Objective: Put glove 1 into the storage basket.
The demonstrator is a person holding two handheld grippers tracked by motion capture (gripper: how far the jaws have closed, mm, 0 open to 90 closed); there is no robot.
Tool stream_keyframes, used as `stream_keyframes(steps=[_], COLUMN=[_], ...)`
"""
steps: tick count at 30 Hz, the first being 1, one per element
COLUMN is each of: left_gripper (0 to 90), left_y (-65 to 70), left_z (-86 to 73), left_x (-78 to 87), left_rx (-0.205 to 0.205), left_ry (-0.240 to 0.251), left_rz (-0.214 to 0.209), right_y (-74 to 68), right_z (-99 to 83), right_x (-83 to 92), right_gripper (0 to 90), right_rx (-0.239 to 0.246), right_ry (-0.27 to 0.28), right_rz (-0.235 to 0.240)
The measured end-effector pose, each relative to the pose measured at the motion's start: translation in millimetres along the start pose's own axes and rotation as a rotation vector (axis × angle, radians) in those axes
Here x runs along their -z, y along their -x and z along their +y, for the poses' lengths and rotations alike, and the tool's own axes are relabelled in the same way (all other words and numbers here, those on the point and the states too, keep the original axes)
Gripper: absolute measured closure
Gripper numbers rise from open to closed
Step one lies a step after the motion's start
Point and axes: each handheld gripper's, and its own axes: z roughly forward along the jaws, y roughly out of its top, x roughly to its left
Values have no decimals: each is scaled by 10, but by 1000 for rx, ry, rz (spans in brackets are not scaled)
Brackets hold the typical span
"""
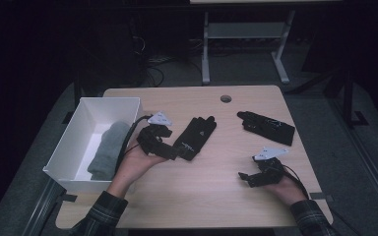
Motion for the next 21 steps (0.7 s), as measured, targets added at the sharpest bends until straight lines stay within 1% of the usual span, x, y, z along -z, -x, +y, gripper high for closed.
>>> stream_keyframes(steps=[2, 5, 6, 7, 9, 11, 12, 13, 15, 17, 20, 21], left_gripper=[144, 144, 144, 144, 144, 144, 144, 144, 144, 144, 144, 144], left_y=[39, 80, 99, 105, 139, 160, 168, 167, 173, 173, 156, 153], left_z=[-40, -114, -141, -163, -232, -305, -334, -367, -432, -522, -629, -667], left_x=[-64, -160, -196, -214, -274, -319, -337, -355, -398, -453, -512, -536], left_rx=[-5, -26, -21, -34, -43, -43, -43, -51, -47, -56, -58, -56], left_ry=[-1, -2, -4, -13, -22, -27, -21, -25, -33, -44, -50, -48], left_rz=[-6, -7, -9, -5, 1, 2, 5, 7, 6, 2, -1, 4], right_y=[0, -1, -1, -1, -1, -1, -1, -1, -3, -7, -14, -15], right_z=[0, 0, 0, -1, -1, -1, -1, -2, -2, -4, -4, -5], right_x=[0, 0, 1, 1, 1, 1, 2, 2, 4, 5, 8, 6], right_gripper=[131, 130, 130, 130, 130, 130, 131, 131, 131, 131, 132, 132], right_rx=[-1, -1, -1, -1, -1, -1, -2, -3, -5, -11, -16, -17], right_ry=[-1, -2, -2, -2, -2, -2, -2, -2, -3, -2, -5, -3], right_rz=[-1, -1, -1, -1, -1, -1, -1, -2, -4, -8, -16, -16])
